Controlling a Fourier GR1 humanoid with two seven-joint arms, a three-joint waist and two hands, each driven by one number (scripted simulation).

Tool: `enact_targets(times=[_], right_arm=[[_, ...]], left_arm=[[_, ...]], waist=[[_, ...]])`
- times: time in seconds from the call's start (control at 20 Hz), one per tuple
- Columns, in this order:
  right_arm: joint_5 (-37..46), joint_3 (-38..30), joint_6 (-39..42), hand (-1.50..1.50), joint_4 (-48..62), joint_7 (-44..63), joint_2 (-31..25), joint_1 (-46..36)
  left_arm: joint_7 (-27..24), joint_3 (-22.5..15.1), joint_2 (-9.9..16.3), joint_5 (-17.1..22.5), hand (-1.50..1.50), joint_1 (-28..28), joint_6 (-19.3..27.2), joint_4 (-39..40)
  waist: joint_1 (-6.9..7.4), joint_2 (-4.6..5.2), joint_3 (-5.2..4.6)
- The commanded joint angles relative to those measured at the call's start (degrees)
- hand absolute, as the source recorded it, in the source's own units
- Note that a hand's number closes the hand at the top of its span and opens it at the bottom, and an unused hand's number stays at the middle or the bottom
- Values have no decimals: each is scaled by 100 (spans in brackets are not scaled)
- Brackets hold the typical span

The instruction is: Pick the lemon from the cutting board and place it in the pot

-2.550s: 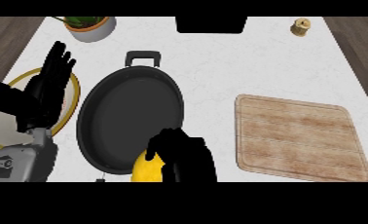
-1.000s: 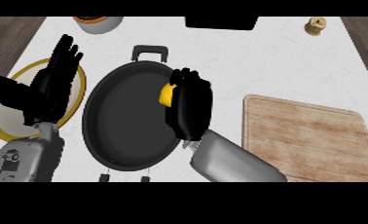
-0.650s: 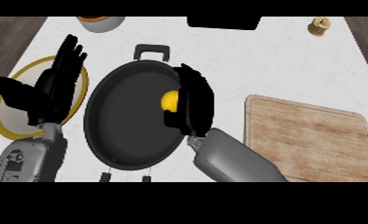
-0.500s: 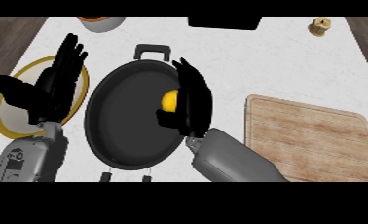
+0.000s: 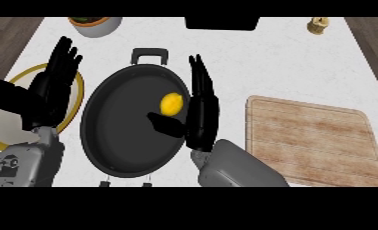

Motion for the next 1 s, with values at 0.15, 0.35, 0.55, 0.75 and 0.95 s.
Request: enact_targets(times=[0.15,0.35,0.55,0.75,0.95], right_arm=[[-731,-116,-317,-150,-1101,-921,-385,959],[-1530,21,-575,-150,-1358,-1969,-689,1630],[-1567,-487,430,-150,-2522,-1692,-1308,1861],[-1894,-566,588,-150,-2777,-2346,-1521,2457],[-2254,-785,937,-150,-3210,-2713,-1905,2972]], left_arm=[[146,28,-118,-213,0,38,271,-137],[96,82,-54,-118,0,256,16,-283],[-39,374,61,29,0,10,-180,62],[308,269,-56,-103,0,310,-57,-476],[-131,267,-200,-143,0,405,-146,-219]], waist=[[-214,-44,-5],[-180,-33,-3],[-231,-45,-8],[-217,-48,-7],[-234,-48,-8]])
